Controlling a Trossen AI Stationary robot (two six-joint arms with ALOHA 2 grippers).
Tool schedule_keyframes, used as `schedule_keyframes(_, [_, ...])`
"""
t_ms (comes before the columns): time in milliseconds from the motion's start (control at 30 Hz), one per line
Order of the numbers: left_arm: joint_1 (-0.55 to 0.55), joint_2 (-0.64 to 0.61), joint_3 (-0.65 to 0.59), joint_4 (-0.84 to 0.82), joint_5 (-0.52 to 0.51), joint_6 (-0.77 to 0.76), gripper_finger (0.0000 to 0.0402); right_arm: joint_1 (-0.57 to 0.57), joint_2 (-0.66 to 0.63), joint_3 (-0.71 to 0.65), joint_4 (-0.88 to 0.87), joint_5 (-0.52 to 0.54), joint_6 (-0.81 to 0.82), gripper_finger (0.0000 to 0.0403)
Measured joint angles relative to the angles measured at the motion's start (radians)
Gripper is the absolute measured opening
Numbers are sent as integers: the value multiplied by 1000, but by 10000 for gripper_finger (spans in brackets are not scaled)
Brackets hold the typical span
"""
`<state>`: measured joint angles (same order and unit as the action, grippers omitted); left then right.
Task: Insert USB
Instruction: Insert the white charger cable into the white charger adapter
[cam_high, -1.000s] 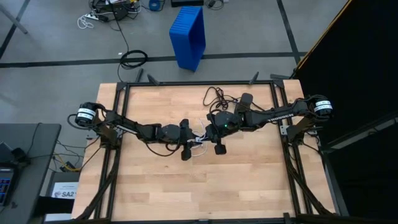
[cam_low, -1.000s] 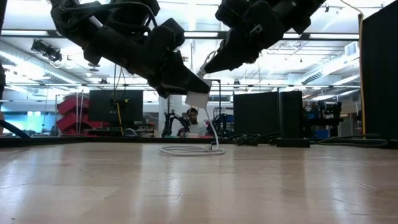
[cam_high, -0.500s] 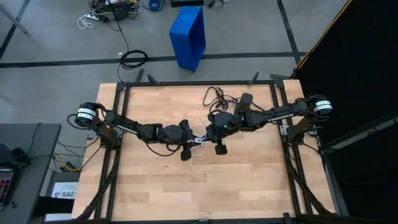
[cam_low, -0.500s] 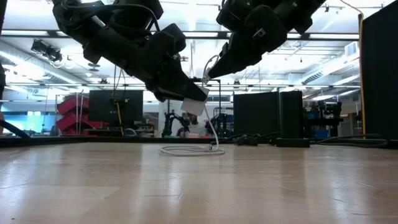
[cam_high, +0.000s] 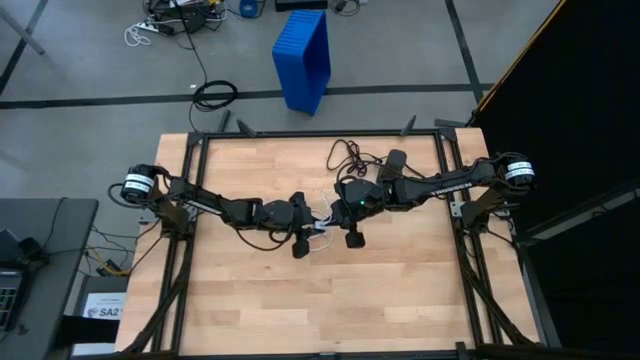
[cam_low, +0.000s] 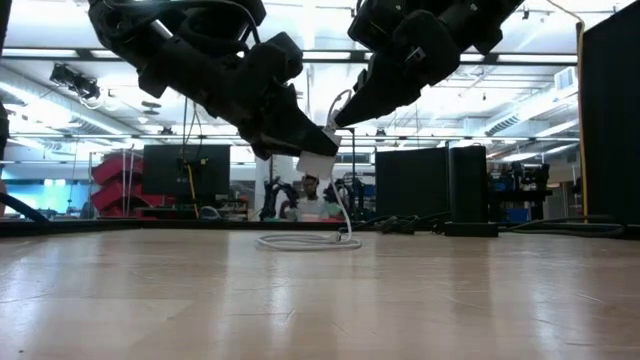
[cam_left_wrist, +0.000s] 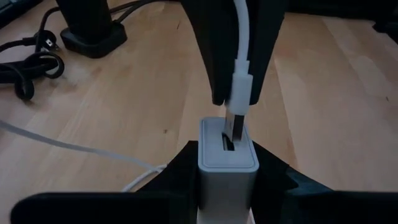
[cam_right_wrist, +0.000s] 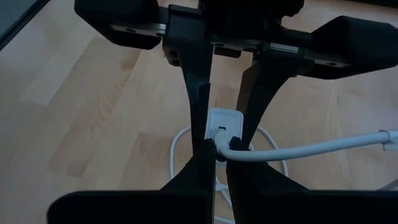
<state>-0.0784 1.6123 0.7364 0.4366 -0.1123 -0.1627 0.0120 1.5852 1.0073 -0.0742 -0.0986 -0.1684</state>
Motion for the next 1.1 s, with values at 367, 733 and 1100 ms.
schedule_keyframes(367, [0, 1, 0, 8, 13, -18, 75, 0, -1, 1, -11, 0, 0, 0])
schedule_keyframes(733, [13, 1, 0, 8, 10, -51, 75, 0, -1, 1, -24, 8, 8, 0])
schedule_keyframes(1100, [13, 1, 3, -66, -25, -51, 75, -2, -4, -1, -115, 67, -1, 0])
